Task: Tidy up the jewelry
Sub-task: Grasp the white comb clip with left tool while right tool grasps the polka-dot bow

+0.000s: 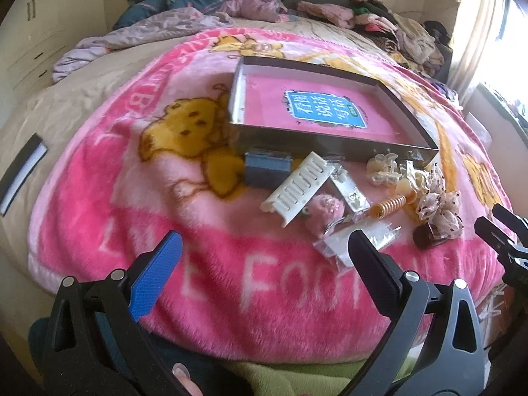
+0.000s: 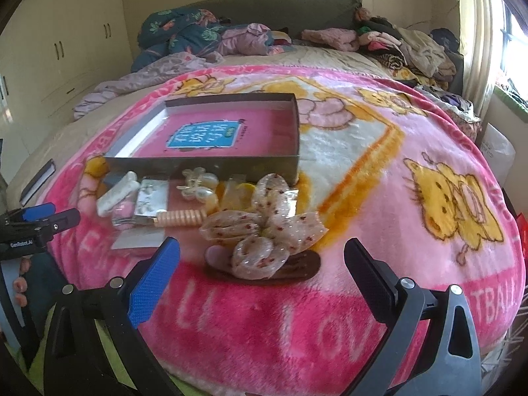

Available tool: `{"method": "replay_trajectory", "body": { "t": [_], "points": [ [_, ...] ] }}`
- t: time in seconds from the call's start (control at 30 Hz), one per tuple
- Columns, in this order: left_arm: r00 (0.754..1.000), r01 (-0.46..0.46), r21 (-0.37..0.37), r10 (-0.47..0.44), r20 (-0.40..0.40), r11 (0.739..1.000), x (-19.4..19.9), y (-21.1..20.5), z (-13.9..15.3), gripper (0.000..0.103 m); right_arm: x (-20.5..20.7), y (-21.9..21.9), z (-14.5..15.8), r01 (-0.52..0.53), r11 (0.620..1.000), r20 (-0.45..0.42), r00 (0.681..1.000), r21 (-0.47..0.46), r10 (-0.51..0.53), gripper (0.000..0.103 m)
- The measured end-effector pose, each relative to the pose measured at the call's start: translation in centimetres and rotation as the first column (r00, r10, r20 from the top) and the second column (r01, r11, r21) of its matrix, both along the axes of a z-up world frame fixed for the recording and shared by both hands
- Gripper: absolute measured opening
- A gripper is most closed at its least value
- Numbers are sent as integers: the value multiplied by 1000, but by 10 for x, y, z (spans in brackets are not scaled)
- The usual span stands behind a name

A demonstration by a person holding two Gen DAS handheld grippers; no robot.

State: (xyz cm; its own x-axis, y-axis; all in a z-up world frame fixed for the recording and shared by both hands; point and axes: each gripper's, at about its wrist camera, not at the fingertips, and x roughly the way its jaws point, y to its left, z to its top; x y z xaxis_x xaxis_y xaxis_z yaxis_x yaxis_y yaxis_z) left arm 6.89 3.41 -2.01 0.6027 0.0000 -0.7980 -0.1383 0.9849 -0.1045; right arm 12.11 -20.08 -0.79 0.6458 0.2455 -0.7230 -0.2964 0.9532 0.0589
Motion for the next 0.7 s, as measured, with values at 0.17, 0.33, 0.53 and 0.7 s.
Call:
{"method": "replay_trajectory", "body": {
  "t": [0.17, 0.33, 0.53, 0.7],
  "points": [
    [999, 26, -22, -27, -24, 999, 21, 1, -9, 92, 13, 1, -9, -13, 999, -18, 1000, -31, 12, 97],
    [999, 42, -8, -43, -33, 999, 37, 1, -14, 92, 26, 8, -20, -37, 997, -35, 999, -62, 35, 96],
    [996, 66, -8, -66, -53, 998, 53, 2, -23, 88, 38, 16, -30, -60, 994, -46, 997, -91, 56, 96],
    [994, 90, -14, -91, -66, 996, 62, 0, -27, 73, 50, 21, -38, -88, 990, -71, 994, -108, 80, 84]
  ]
}}
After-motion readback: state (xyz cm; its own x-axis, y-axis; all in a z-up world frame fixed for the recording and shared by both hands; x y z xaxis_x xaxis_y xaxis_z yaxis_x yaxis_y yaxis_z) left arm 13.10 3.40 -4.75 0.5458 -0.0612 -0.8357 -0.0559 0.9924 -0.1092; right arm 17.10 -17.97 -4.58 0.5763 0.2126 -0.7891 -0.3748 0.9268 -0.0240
